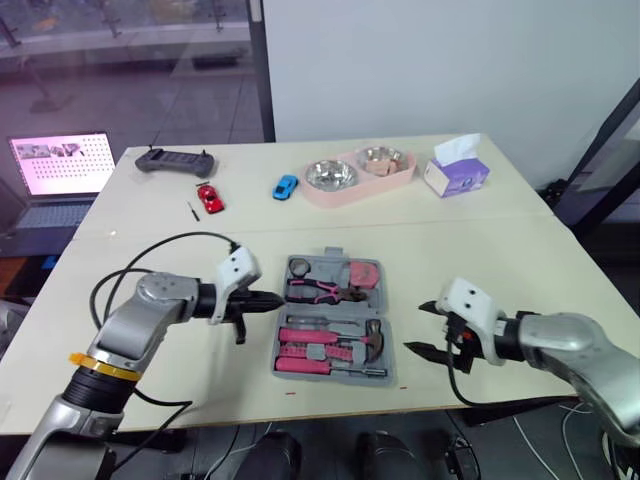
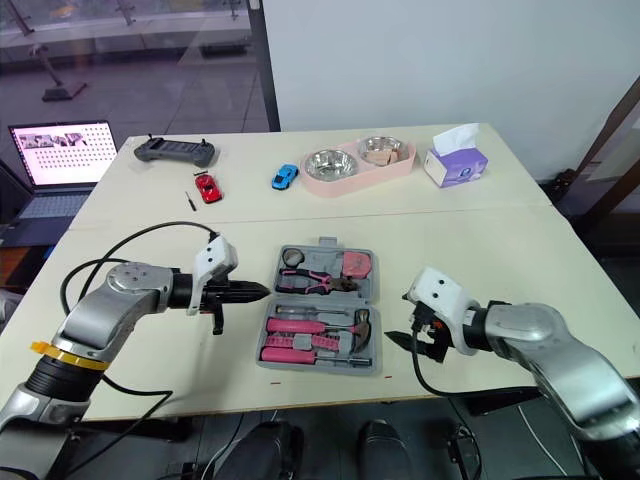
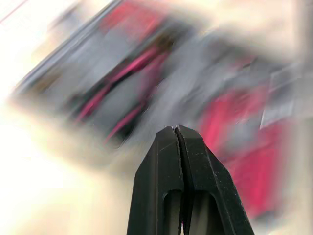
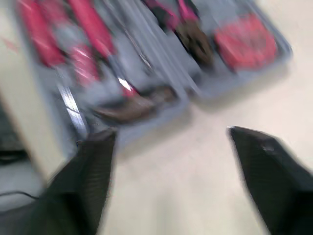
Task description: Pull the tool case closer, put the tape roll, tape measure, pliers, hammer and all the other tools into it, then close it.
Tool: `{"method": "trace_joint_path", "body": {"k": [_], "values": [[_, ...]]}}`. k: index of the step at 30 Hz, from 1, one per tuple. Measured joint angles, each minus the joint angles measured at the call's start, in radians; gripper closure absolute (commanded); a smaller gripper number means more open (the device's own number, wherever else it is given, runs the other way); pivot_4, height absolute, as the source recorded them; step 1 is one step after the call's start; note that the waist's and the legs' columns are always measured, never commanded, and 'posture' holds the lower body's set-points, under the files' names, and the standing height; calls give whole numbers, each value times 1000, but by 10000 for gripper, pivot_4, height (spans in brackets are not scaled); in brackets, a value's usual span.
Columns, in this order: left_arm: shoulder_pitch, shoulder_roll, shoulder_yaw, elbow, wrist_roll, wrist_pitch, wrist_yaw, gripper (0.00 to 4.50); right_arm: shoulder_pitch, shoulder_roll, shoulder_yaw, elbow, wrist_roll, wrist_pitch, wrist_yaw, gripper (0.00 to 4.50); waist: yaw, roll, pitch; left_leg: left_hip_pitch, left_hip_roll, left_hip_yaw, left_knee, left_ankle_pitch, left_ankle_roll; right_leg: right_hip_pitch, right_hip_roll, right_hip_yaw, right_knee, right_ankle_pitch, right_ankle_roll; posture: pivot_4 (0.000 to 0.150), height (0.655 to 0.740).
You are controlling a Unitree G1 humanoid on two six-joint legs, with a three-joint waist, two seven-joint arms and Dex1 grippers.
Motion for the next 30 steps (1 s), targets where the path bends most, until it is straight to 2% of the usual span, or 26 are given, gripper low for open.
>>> {"method": "trace_joint_path", "body": {"k": [1, 4, 6, 11, 15, 21, 30], "values": [[-10, -10, -10, 78, 37, -35, 22, 45000, -34, 0, 43, 51, -37, 8, -4, 29790, 1, 0, 0, 0, 0, 0, 0, 0, 0, -1, 0, 0, 0, 1, 1, 1500, 7400], [-53, -104, -46, 220, 94, -123, 55, 45000, -151, 22, 157, 159, -115, 8, 20, 44712, 7, 0, 0, -2, -2, 0, 0, 0, 0, 0, -1, 0, -1, 2, 3, 1500, 7400], [-86, -161, -81, 269, 123, -185, 64, 45000, -208, 40, 218, 203, -152, -14, 49, 44712, 7, -1, 0, -2, -3, 0, 1, 0, 0, 0, -2, 0, -1, 4, 6, 1500, 7400], [-115, -197, -95, 324, 160, -251, 69, 45000, -295, 96, 321, 340, -249, -41, 83, 44712, -3, 0, 0, -2, -2, 1, 0, 0, 0, -3, -1, 1, 1, 4, 6, 1500, 7400], [-120, -222, -110, 319, 189, -256, 65, 45000, -337, 147, 350, 364, -278, -59, 126, 44712, 4, 1, -1, -2, -2, 1, 0, 0, 0, -2, -1, 1, 2, 4, 6, 1500, 7400], [-97, -235, -113, 271, 220, -240, 64, 45000, -391, 217, 372, 381, -331, -65, 146, 44712, 1, 2, -2, -1, -3, 1, 0, 0, 0, -1, -1, 2, 2, 4, 6, 1500, 7400], [-10, -220, -104, 114, 221, -143, 54, 45000, -393, 230, 375, 367, -371, -51, 189, 44712, -4, 4, -5, -1, -3, 0, 0, 0, 0, -2, -1, 1, 2, 4, 6, 1500, 7400]]}}
